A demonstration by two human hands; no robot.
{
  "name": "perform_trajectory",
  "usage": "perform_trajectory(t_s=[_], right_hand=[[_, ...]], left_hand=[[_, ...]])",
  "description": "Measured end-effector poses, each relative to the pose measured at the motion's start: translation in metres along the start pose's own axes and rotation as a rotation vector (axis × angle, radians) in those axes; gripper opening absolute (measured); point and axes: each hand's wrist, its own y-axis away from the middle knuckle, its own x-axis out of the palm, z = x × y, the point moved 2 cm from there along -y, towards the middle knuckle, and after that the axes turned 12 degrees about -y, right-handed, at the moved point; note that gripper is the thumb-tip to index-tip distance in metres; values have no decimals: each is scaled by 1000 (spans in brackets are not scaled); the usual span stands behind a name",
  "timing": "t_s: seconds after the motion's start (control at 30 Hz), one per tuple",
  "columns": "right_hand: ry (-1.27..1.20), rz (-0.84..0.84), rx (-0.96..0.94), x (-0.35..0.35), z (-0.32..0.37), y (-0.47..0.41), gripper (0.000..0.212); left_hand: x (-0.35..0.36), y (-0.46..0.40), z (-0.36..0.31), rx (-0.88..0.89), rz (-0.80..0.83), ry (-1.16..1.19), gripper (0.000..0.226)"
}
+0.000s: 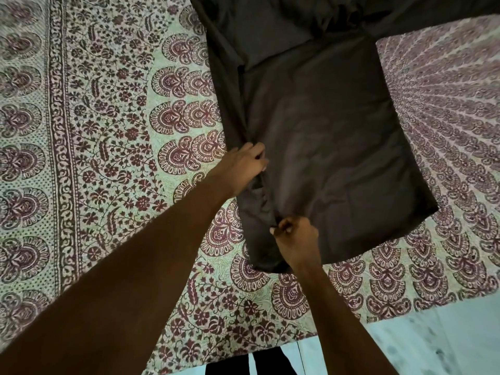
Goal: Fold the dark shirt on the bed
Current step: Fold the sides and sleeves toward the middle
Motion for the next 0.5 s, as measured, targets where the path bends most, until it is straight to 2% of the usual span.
perform_trajectory(t_s=[0.07,0.17,0.23,0.33,0.4,0.5], right_hand=[[23,-28,-7,-1,1,0,20],[103,-5,1,-4,8,6,16],[192,21,3,-6,13,11,20],[303,18,-39,-11,29,17,41],[334,-38,-172,-10,42,17,45],[403,-16,-522,0,59,8,38]], left_hand=[[1,-2,-4,4,-10,-7,30],[11,1,-5,-24,-48,-9,58],[15,5,-4,-170,-111,16,62],[16,8,5,-407,-214,77,53],[20,8,14,-445,-152,71,54],[34,8,21,-339,9,38,60]])
